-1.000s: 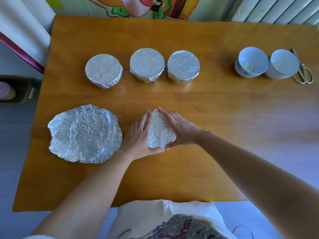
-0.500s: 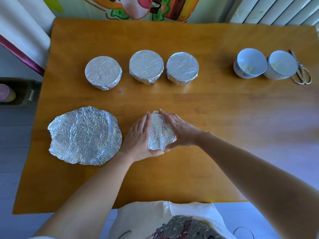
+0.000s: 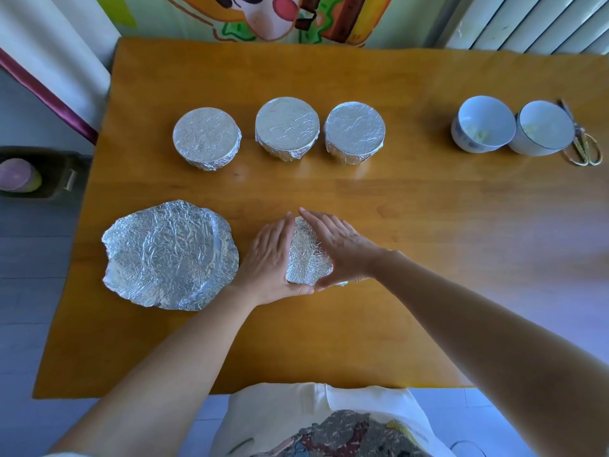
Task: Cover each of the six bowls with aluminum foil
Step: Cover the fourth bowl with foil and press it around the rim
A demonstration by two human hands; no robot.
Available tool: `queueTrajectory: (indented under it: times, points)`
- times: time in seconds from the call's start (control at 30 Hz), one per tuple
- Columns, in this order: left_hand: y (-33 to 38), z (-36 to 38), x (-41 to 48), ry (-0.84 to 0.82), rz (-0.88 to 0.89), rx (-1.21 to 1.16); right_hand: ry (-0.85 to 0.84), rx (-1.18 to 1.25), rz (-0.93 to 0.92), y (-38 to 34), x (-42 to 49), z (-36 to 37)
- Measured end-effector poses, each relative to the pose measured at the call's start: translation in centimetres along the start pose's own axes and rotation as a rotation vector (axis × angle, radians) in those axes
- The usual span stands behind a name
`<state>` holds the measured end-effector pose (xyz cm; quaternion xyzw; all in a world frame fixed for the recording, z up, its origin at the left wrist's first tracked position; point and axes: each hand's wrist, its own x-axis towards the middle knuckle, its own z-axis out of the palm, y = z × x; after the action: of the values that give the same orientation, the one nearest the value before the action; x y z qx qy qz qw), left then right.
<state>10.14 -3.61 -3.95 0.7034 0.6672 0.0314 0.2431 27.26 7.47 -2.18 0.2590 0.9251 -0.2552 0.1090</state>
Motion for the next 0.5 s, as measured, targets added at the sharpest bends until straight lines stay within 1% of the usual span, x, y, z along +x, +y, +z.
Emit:
queueTrajectory:
  times: [0.2, 0.5]
  points:
    - [-0.43, -0.05, 0.31, -0.028, 0.006, 0.018, 0.022, 0.016, 0.033, -0.09, -0.15, 0.50]
    - [-0.33, -0.42, 0.17, -0.079, -0.023, -0.045, -0.011, 0.030, 0.062, -0.49, 0.05, 0.35]
